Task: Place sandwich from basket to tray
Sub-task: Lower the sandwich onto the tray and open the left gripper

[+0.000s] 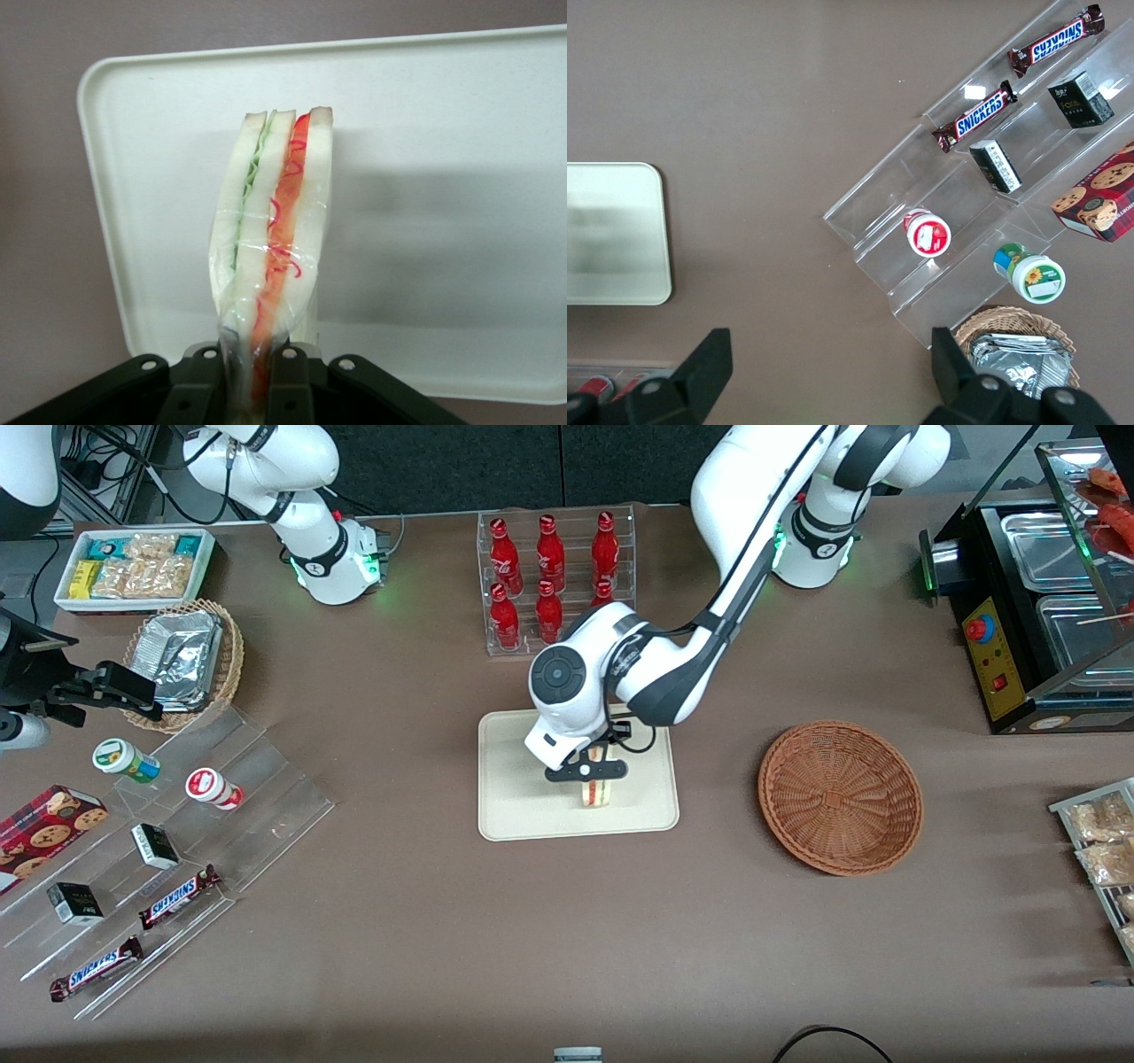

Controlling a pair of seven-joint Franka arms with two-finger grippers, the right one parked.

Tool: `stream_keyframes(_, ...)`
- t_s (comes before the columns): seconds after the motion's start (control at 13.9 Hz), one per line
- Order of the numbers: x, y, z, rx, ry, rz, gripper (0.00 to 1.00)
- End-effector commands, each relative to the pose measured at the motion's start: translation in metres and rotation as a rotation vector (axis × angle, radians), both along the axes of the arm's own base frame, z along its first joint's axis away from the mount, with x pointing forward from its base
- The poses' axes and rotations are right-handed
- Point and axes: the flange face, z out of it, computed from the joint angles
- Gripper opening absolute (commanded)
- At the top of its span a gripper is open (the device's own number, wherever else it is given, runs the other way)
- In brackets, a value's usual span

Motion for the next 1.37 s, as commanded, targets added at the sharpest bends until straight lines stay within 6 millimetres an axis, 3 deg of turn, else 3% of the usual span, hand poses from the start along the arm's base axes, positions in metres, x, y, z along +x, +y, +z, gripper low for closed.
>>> stream_keyframes(0.0, 0.002, -0.024, -0.014, 0.001, -0.008, 0.027, 0.0)
stream_keyframes(0.58, -0.009, -0.037, -0.042, 0.005, 0.01, 0.008, 0.0)
stream_keyframes(0.65, -0.009, -0.037, -0.042, 0.005, 0.01, 0.008, 0.35)
stream_keyframes(0.72, -0.008, -0.036, -0.042, 0.005, 0.011, 0.008, 0.94)
stream_keyframes(0.79, -0.008, -0.036, -0.042, 0.006, 0.009, 0.011, 1.0)
stream_keyframes(1.08, -0.005, -0.033, -0.037, 0.007, 0.002, 0.015, 1.0)
stream_keyframes(1.3, 0.002, -0.03, -0.014, -0.016, -0.021, 0.034, 1.0)
